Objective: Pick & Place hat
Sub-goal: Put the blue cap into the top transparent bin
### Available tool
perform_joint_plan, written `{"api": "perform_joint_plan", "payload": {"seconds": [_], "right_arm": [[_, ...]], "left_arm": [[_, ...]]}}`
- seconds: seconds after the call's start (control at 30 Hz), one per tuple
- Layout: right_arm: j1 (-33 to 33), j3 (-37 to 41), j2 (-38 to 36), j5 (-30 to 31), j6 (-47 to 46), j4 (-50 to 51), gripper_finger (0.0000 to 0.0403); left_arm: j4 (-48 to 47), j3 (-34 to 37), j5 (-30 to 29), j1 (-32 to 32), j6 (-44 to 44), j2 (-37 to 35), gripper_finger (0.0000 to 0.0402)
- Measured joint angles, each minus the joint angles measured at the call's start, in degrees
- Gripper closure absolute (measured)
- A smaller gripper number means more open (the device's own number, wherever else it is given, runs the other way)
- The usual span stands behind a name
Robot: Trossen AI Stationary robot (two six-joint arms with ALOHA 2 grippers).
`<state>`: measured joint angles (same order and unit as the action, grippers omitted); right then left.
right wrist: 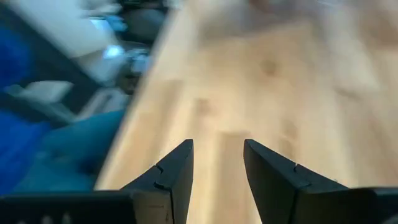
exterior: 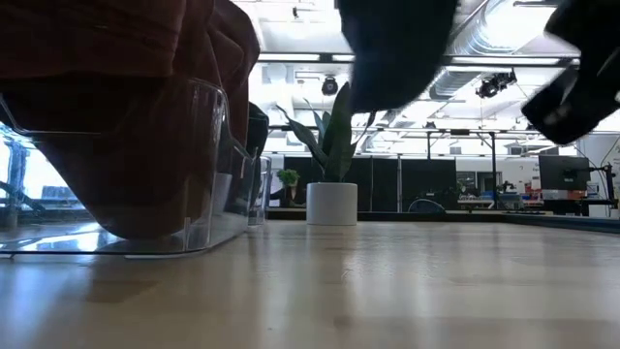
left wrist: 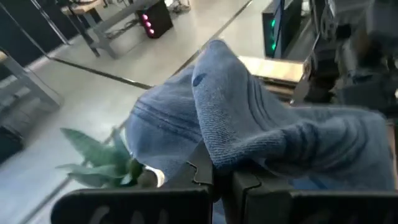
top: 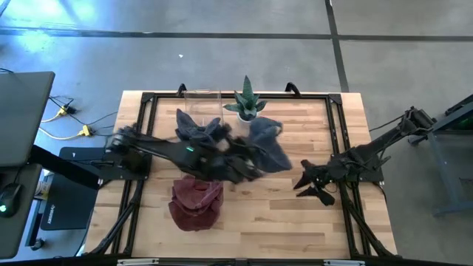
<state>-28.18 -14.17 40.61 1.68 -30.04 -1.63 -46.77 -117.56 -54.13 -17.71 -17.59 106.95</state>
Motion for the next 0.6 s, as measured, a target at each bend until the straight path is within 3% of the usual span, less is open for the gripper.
{"api": "perform_joint_plan", "payload": {"seconds": [0.1,0.23,0.47,0.6], "right_arm": [[0.0,0.0,-2.94,5.44,-4.48,8.92,0.0272],[-0.17,0.0,-4.96,6.35,-8.67,16.71,0.0291],[-2.72,0.0,-5.71,9.07,-12.07,23.22,0.0337],[-4.43,0.02,-5.83,10.22,-12.55,23.73,0.0362]], "left_arm": [[3.26,0.24,0.63,1.15,1.98,5.12,0.0401],[6.41,0.21,5.12,3.95,0.99,11.02,0.0401],[3.01,0.26,4.65,6.67,-5.16,14.85,0.0401],[0.78,0.0,10.11,5.2,-8.18,16.13,0.0401]]}}
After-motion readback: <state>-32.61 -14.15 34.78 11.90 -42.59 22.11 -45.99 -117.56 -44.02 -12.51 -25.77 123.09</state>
